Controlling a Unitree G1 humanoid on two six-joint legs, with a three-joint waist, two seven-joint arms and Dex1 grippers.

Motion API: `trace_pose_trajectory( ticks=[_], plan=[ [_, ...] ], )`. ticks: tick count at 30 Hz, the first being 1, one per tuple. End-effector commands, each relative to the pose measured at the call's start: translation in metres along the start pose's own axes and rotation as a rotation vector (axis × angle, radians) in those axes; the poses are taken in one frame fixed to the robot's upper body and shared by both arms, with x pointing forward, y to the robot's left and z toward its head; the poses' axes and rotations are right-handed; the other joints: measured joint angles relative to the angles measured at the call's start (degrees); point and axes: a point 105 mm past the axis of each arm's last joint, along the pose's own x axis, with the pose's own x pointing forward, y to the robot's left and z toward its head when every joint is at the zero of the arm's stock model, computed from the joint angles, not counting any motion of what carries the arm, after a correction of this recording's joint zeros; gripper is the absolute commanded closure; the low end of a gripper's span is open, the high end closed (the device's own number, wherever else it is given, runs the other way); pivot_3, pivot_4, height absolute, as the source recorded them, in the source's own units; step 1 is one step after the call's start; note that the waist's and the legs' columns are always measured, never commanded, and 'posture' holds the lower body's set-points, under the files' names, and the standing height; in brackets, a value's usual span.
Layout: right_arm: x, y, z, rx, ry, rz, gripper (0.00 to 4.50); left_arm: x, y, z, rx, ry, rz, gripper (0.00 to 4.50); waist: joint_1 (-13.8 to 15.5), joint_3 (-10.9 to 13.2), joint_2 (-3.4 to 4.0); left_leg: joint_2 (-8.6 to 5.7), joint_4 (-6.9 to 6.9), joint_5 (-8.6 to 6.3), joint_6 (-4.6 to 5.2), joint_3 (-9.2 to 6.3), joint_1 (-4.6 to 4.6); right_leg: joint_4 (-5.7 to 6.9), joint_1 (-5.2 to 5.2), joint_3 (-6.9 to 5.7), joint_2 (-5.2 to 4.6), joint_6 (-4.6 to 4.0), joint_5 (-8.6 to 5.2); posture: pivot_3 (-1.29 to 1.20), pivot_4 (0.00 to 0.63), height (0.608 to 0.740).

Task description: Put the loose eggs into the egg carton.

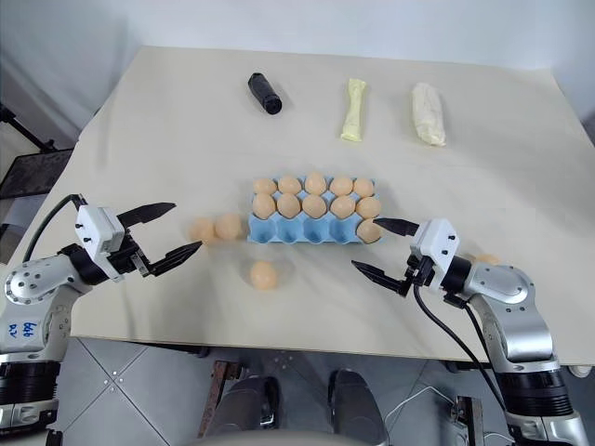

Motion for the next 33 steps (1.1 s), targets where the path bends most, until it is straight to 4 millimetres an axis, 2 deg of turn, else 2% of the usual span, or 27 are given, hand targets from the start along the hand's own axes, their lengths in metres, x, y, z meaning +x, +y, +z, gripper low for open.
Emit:
trace_pose_trajectory(
  ticks=[1,4,9,13,16,18,20,23,25,27,33],
  plan=[
    [-0.004,-0.011,0.015,0.004,-0.073,-0.086,0.03,0.003,-0.003,0.005,0.015,-0.002,-0.015,0.00,0.00,0.00,0.00,0.00,0.00,0.00,0.00,0.00,0.00,0.00,0.00,0.00,0.00,0.00,0.00,0.00,0.150,0.740],
    [-0.015,-0.020,0.020,-0.007,-0.078,-0.162,0.03,0.011,-0.009,0.011,0.009,-0.036,-0.066,0.00,0.04,0.00,0.00,-0.01,0.03,0.00,0.00,0.00,-0.01,0.01,0.00,0.00,-0.01,0.00,0.00,0.00,0.150,0.740],
    [-0.044,-0.030,0.016,-0.027,-0.033,-0.338,0.03,0.037,-0.024,0.017,-0.001,-0.083,-0.177,0.00,0.85,0.00,0.00,-0.03,0.03,0.00,-0.01,-0.05,-0.02,-0.01,0.04,-0.05,-0.01,0.00,0.00,0.00,0.150,0.740],
    [-0.073,-0.033,0.010,-0.035,0.010,-0.500,0.03,0.061,-0.049,0.021,0.060,-0.099,-0.314,0.00,1.41,0.00,0.00,-0.05,0.04,0.01,-0.01,0.02,-0.02,-0.02,0.04,-0.01,0.01,0.02,0.01,0.00,0.150,0.740],
    [-0.095,-0.024,0.000,-0.028,0.066,-0.593,0.03,0.076,-0.066,0.022,0.081,-0.113,-0.387,0.00,1.52,-0.01,0.00,-0.03,0.04,0.02,-0.03,0.05,-0.02,-0.02,0.04,0.01,0.06,0.03,0.01,0.00,0.150,0.740],
    [-0.118,-0.013,-0.010,0.003,0.107,-0.674,0.03,0.085,-0.076,0.021,0.084,-0.126,-0.430,0.00,1.53,-0.02,0.01,-0.03,0.04,0.02,-0.03,0.10,-0.01,-0.01,0.04,0.05,0.08,0.03,0.01,0.00,0.150,0.740],
    [-0.136,-0.003,-0.018,0.026,0.146,-0.736,0.03,0.089,-0.082,0.021,0.081,-0.138,-0.459,0.00,1.56,-0.02,0.02,-0.02,0.04,0.02,-0.01,0.09,0.00,0.00,0.04,0.05,0.10,0.03,0.01,0.00,0.150,0.740],
    [-0.152,0.011,-0.030,0.070,0.189,-0.792,0.03,0.088,-0.083,0.019,0.076,-0.134,-0.487,0.00,1.07,-0.02,0.02,-0.03,0.05,0.02,0.02,0.19,0.03,0.02,0.05,0.17,0.09,0.04,0.02,0.00,0.150,0.740],
    [-0.160,0.021,-0.046,0.130,0.226,-0.812,0.03,0.086,-0.081,0.016,0.074,-0.124,-0.490,0.00,0.47,-0.02,0.02,-0.02,0.02,0.04,0.06,0.27,0.24,0.07,0.17,0.26,0.09,0.06,0.03,0.00,0.150,0.740],
    [-0.162,0.023,-0.053,0.151,0.236,-0.816,0.03,0.085,-0.079,0.016,0.076,-0.123,-0.489,0.00,-0.02,-0.02,0.02,-0.02,0.04,0.07,0.07,0.25,0.38,0.15,0.28,0.28,0.08,0.05,0.04,0.00,0.150,0.740],
    [-0.154,0.000,-0.054,0.161,0.199,-0.810,0.03,0.078,-0.072,0.016,0.078,-0.121,-0.438,0.00,-0.16,-0.03,0.03,-0.01,0.03,0.29,0.06,0.29,0.43,0.28,0.21,0.38,0.05,-0.06,0.19,0.00,0.150,0.740]
  ],
)
